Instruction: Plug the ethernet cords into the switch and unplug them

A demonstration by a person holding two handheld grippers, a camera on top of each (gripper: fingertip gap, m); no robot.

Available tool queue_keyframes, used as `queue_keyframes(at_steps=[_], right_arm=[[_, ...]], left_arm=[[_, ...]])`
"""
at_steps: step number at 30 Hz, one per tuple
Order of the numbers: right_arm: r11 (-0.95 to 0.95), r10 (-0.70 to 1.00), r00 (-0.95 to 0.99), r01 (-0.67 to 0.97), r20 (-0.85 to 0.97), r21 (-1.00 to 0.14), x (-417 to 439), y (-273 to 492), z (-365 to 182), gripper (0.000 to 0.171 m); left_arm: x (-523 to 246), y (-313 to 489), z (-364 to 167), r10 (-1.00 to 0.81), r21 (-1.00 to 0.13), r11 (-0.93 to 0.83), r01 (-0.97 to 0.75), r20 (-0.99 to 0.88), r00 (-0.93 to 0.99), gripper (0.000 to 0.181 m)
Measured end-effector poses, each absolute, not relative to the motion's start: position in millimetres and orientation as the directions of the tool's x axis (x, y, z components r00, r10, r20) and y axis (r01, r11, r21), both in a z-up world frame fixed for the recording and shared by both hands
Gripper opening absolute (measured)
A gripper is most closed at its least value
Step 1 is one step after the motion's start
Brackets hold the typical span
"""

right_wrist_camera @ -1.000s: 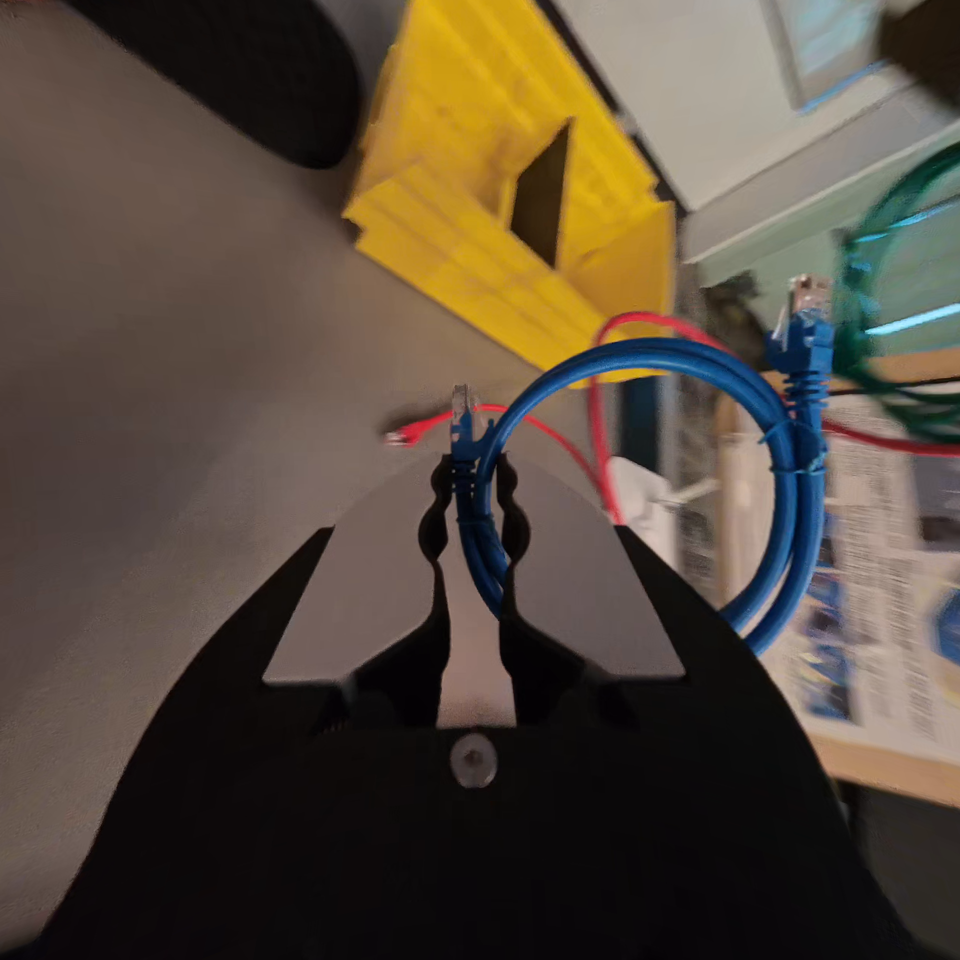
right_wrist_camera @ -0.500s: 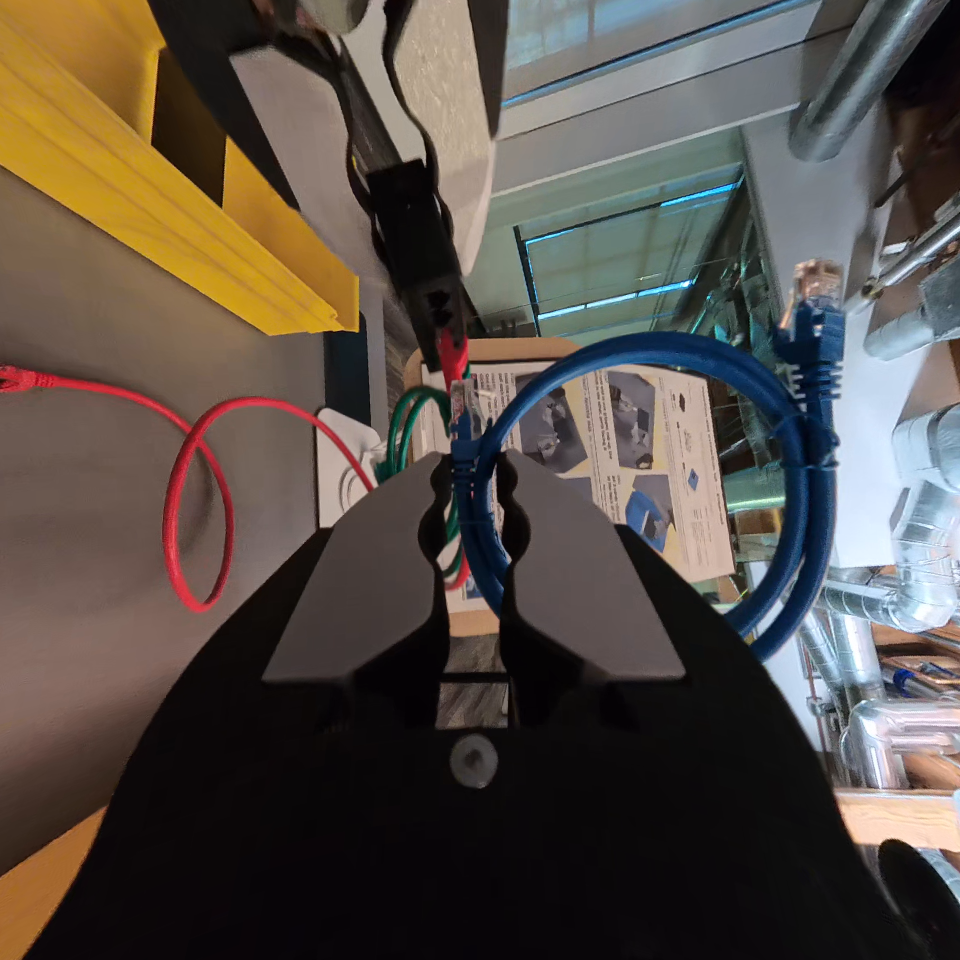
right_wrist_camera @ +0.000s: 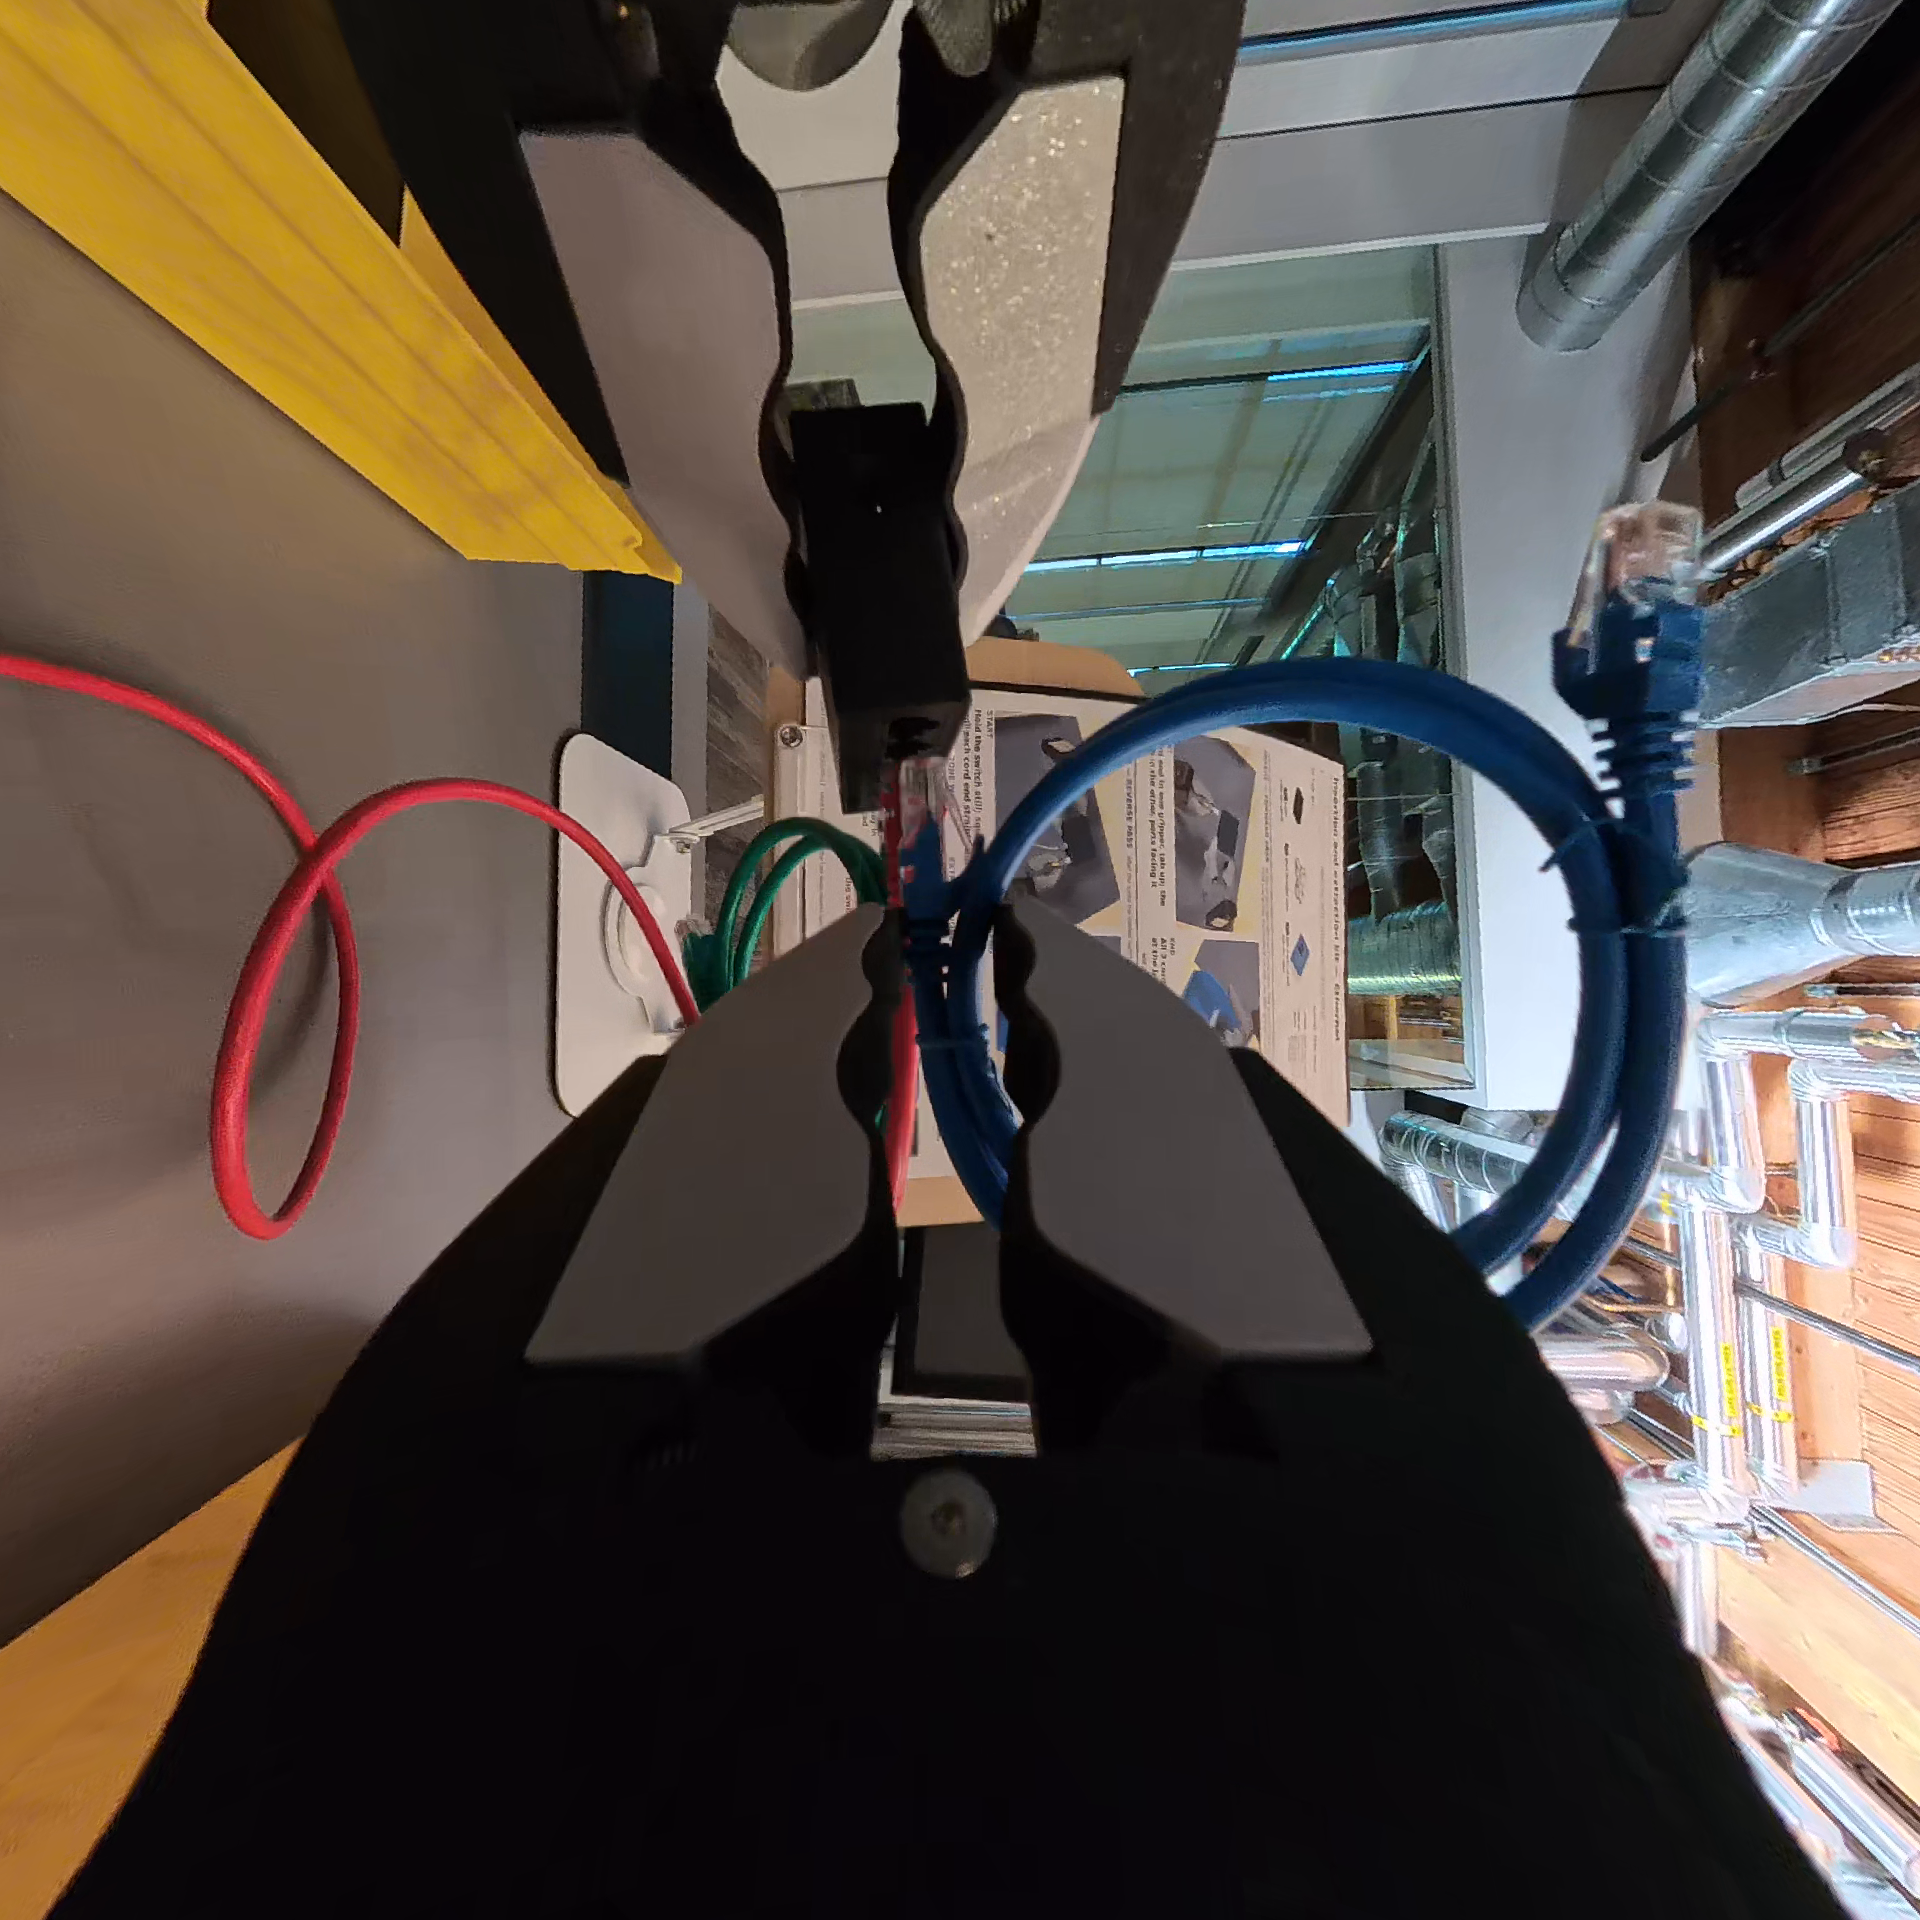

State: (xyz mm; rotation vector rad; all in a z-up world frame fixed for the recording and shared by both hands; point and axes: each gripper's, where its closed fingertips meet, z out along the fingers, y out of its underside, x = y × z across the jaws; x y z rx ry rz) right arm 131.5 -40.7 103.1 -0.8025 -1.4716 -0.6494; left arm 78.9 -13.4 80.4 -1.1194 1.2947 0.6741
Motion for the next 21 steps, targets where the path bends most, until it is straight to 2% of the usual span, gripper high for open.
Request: queue_keyframes(at_steps=[21], right_arm=[[0.564,0.131,-0.02,0.824,0.991,-0.058,123.7,-40.2,87.9,0.017]], left_arm=[[85.8,-17.6,69.3,-0.204,-0.194,0.374,-0.907,-0.971,0.124,0.029]])
